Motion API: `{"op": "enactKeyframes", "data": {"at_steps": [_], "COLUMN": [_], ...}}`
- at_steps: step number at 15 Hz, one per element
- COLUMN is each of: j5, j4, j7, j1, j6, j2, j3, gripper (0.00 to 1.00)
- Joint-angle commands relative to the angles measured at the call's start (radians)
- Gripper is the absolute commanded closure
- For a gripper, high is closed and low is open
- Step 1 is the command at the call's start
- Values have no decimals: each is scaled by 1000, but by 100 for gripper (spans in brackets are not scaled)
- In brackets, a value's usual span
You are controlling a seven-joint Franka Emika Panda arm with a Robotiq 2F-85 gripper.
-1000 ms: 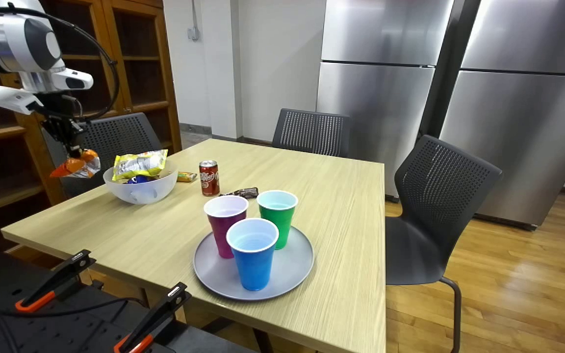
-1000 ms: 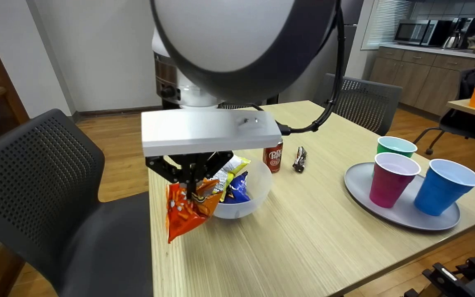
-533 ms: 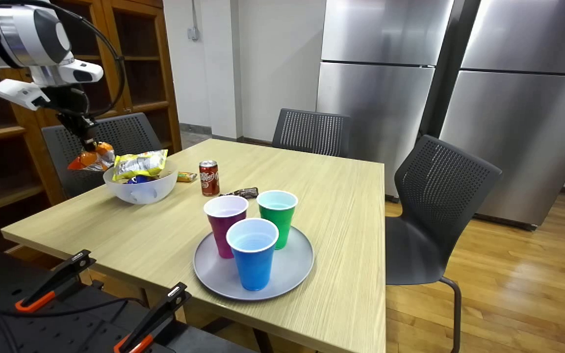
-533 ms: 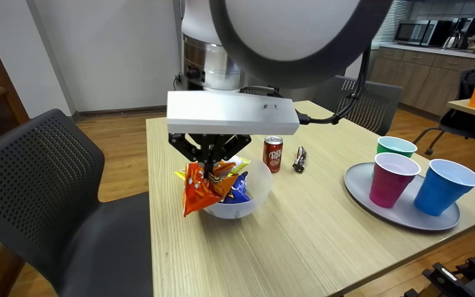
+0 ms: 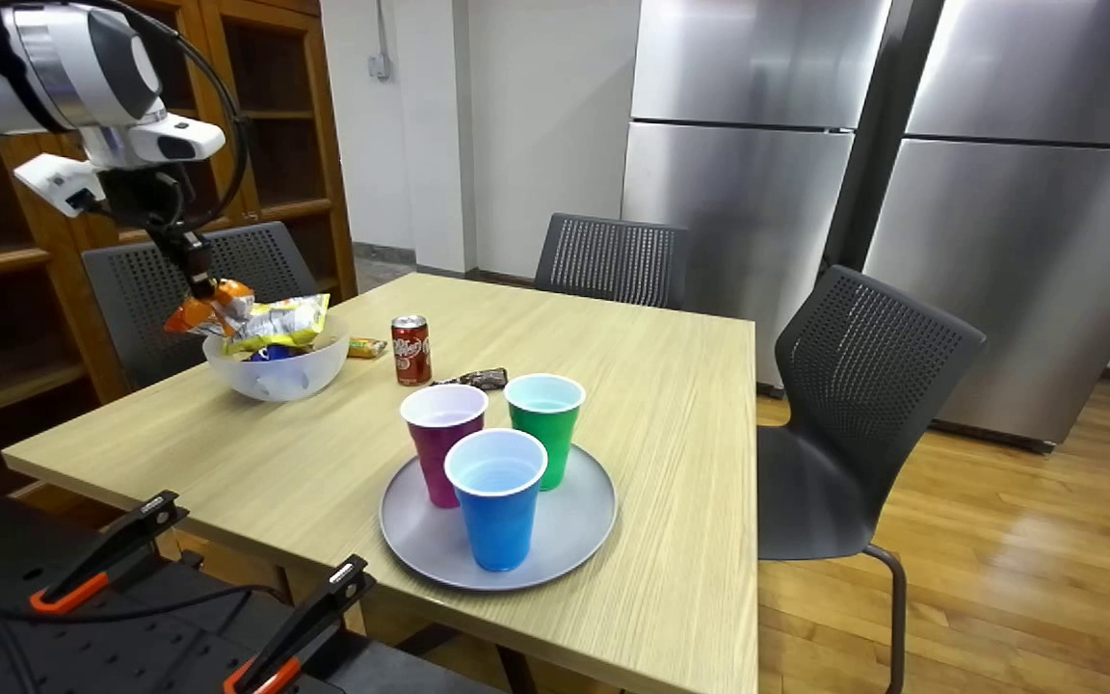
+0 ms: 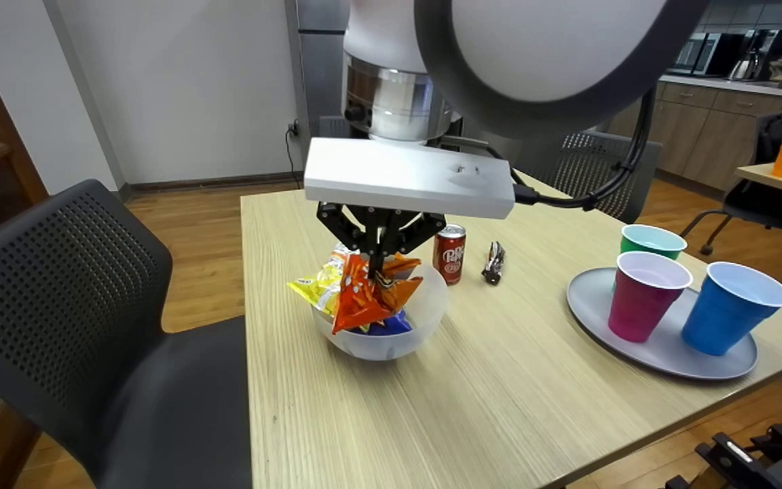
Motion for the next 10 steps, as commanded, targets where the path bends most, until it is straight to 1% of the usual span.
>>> {"op": "enactKeyframes", "data": {"at_steps": [1, 10], "j5": [-48, -68], "j4": [-34, -28], "j7": [121, 264], "j1": [-21, -76], "j6": [6, -16], "j2": [-33, -17], "j3": [-10, -15], "gripper": [100, 100]}}
